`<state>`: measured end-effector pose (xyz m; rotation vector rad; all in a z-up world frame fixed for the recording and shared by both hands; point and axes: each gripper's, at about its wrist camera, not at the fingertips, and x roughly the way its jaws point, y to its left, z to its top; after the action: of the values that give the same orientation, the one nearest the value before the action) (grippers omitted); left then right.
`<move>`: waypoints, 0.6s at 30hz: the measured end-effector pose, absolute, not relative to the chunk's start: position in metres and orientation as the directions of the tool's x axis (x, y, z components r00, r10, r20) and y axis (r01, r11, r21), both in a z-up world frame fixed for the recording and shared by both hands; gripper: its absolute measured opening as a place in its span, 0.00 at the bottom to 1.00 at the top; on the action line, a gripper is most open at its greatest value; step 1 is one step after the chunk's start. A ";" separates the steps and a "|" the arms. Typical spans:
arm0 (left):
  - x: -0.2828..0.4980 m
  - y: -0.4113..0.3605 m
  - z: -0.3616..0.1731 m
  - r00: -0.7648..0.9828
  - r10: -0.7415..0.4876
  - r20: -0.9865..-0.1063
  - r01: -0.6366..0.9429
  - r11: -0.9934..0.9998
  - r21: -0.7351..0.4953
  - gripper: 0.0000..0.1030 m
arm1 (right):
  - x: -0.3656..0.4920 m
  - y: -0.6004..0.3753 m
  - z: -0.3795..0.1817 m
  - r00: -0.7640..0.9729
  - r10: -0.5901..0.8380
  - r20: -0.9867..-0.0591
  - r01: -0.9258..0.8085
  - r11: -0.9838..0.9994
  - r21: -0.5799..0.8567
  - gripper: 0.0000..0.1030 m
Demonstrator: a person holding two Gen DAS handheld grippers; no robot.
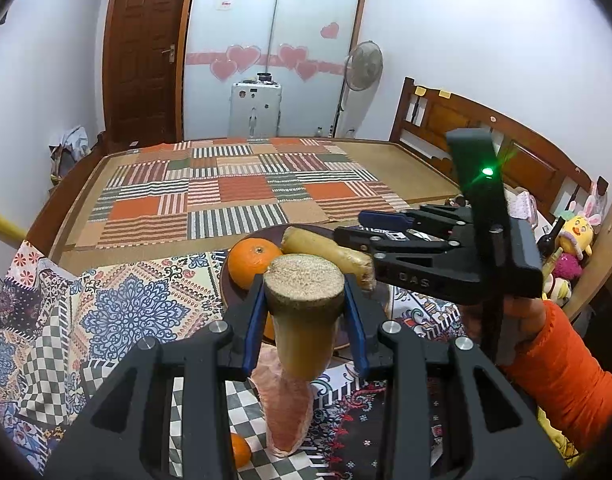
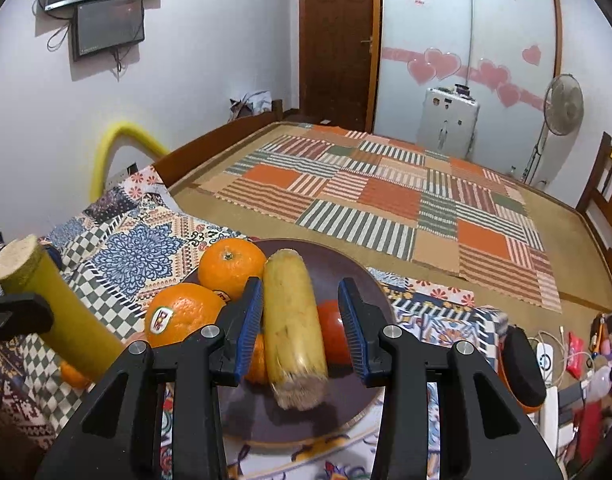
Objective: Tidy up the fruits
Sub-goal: 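Carry the yellow fruit toward the plate with the left tool while the right tool lowers its fruit there, then lower the yellow fruit onto the plate with the left tool and open it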
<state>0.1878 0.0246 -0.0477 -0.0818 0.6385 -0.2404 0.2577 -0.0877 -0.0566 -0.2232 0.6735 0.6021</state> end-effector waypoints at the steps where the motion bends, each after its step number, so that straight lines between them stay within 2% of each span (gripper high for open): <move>1: 0.187 0.023 -0.046 0.778 -0.247 -0.578 0.198 0.969 -0.148 0.35 | 0.255 -0.090 -0.055 0.626 0.447 -0.639 -0.586 0.810 -0.007 0.35; 5: 0.185 0.016 -0.038 0.785 -0.244 -0.570 0.203 0.970 -0.136 0.35 | 0.244 -0.104 -0.051 0.647 0.437 -0.624 -0.571 0.820 -0.018 0.39; 18: 0.217 -0.008 -0.039 0.772 -0.214 -0.598 0.191 0.976 -0.103 0.35 | 0.238 -0.134 -0.053 0.682 0.415 -0.602 -0.536 0.844 -0.026 0.39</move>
<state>0.2173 -0.0085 -0.0387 -0.0370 0.6522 -0.2193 0.2376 -0.1337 -0.0534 -0.2074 0.6209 0.5376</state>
